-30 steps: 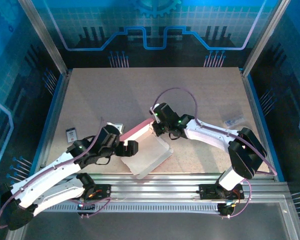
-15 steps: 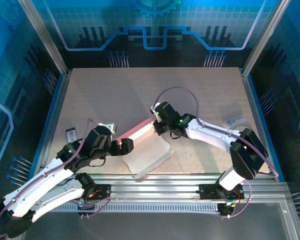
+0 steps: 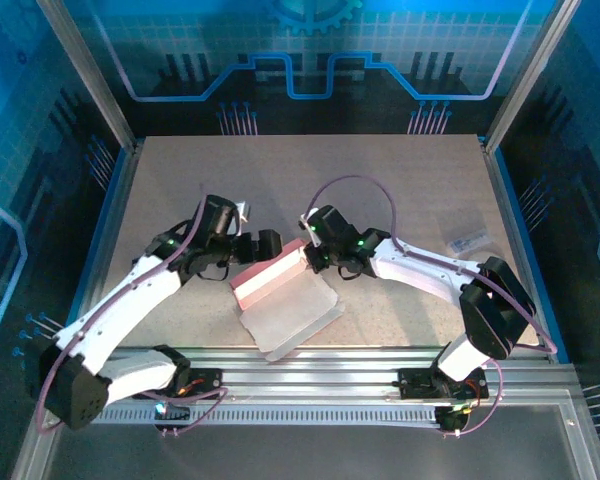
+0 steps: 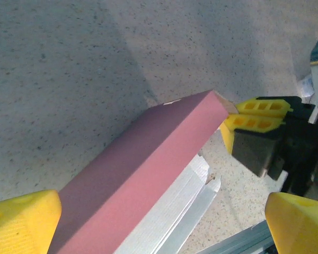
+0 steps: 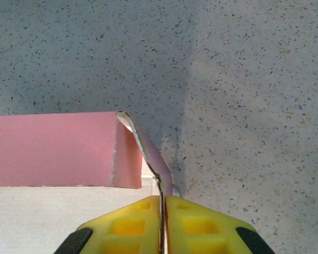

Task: Fold the paper box

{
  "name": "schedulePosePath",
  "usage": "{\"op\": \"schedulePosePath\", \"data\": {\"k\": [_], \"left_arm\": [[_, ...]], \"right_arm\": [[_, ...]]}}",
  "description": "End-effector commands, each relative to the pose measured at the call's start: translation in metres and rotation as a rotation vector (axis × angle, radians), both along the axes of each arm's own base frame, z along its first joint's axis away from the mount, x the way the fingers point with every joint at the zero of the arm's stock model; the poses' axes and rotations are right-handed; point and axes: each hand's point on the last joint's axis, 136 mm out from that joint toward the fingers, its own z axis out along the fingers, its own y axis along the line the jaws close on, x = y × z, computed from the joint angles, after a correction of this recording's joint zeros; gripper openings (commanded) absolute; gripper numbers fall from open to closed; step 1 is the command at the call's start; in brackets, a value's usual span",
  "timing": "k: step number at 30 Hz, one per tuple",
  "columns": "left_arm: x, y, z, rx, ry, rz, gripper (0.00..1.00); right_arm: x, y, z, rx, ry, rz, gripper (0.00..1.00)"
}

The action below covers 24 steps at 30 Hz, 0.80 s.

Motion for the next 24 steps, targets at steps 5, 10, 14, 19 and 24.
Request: {"op": "schedulePosePath", "data": {"k": [5,10,14,19,24], "left_arm": [[0.032,-0.027,-0.004,-0.052,-0.052,-0.075,0.99],[0.043,-0.030,-0.022,-0.046,-0.045,-0.054,0.99],[0.051,-0.035,-0.034,-0.048,-0.040,-0.057,0.99],[0.058,-0.043,-0.050,-0.052,-0.012,-0.067,0.99],[0.061,-0.044,-0.065,-0.029,0.001,-0.062,0.99]], "right_arm": [[-0.009,0.006,-0.007,0.031,0.034,-0.025,0.13],[-0.011,0.005,-0.010,0.034,0.038,-0.035,0.13],[-0.013,0.004,-0.012,0.038,0.038,-0.043,0.13],[-0.015,0.006,-0.015,0.044,0.050,-0.045,0.13],[-0.015,0.006,-0.015,0.053,0.054,-0.047,0.13]]}}
